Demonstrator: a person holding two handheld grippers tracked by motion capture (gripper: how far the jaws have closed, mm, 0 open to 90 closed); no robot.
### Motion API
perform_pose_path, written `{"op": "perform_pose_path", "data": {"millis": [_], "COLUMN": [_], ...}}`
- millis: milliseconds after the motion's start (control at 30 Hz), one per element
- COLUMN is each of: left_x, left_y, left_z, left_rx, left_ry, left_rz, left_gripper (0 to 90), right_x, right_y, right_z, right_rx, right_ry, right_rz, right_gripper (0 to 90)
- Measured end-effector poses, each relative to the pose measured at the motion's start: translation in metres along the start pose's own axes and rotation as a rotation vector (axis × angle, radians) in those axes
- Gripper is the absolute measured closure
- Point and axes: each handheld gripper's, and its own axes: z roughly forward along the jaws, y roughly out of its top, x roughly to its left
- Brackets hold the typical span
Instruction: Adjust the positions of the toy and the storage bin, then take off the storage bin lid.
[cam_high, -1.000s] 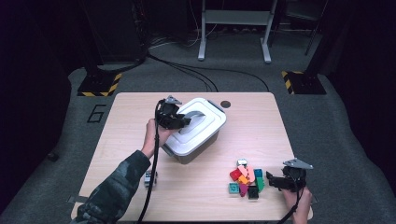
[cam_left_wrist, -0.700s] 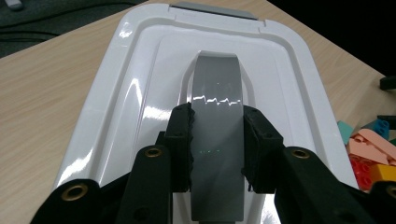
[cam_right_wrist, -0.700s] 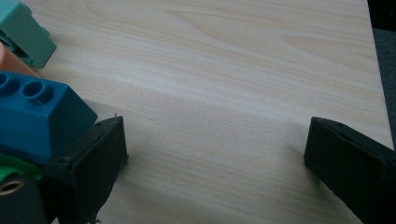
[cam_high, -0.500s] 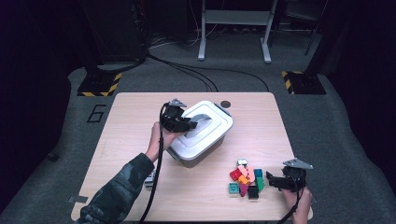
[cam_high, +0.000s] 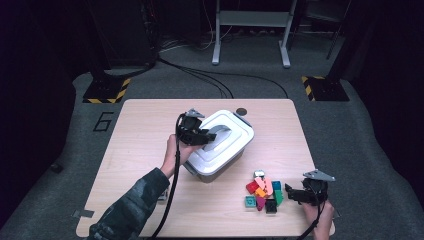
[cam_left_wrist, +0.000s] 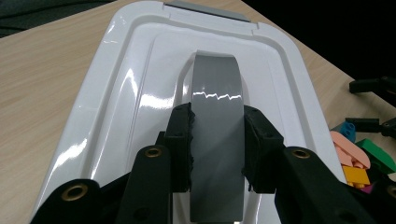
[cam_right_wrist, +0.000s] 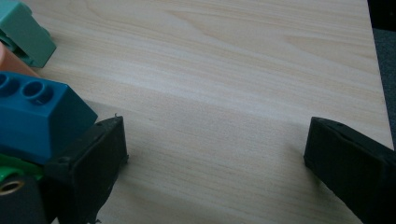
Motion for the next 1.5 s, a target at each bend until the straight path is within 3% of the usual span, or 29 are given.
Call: {"op": "perform_pose_path", "data": {"millis": [500, 1133, 1500], "left_x": [-0.003, -0.009, -0.003], "left_y": [-0.003, -0.004, -0.001], "left_z": [0.001, -0.001, -0.023], "left_rx": [-0.012, -0.027, -0.083], "left_ry": [-0.032, -0.003, 0.021], "left_rz": [-0.033, 0.022, 0.03], "left_gripper": [66.8, 66.8, 66.8], "right_x": [0.0, 0.0, 0.0], "right_y": [0.0, 0.0, 0.0], "right_z": [0.0, 0.0, 0.0], "right_rx": [0.0, 0.0, 0.0], "right_ry": [0.0, 0.0, 0.0], "right_rz": [-0.001, -0.002, -0.001], "right_gripper": [5.0, 5.0, 5.1]}}
